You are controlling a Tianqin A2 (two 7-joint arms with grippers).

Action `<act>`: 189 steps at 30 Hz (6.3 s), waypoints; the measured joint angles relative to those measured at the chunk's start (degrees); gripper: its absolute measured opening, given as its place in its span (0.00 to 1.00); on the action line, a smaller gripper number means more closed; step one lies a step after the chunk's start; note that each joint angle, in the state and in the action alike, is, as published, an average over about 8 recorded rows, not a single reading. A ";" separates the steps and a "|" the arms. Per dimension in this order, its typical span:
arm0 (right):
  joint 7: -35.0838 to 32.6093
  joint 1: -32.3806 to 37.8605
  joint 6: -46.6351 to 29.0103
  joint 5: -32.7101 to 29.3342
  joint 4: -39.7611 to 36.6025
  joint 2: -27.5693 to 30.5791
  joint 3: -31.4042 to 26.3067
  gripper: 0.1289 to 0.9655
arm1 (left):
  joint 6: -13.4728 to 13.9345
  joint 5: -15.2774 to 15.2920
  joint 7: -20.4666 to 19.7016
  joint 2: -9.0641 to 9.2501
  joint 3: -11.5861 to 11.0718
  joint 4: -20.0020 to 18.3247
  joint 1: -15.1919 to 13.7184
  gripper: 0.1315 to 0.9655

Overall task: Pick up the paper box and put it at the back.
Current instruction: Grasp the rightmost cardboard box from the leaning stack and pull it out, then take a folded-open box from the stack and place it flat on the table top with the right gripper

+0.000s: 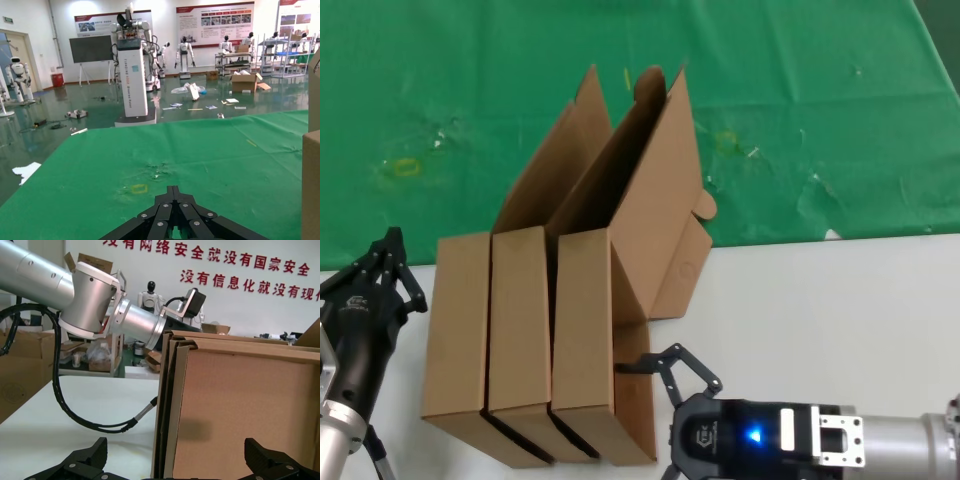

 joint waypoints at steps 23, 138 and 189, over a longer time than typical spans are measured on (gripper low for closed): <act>3.99 1.95 -1.27 -2.59 -2.35 -1.09 1.30 0.93 | 0.00 0.00 0.00 0.00 0.00 0.00 0.00 0.02; 6.18 72.67 16.77 -56.19 -69.46 -8.94 -18.94 0.02 | 0.00 0.02 -0.02 0.00 0.00 0.00 0.00 0.02; 7.12 68.98 22.61 -54.40 -69.24 -9.21 -20.15 0.09 | 0.00 0.01 -0.01 0.00 0.00 0.00 0.00 0.02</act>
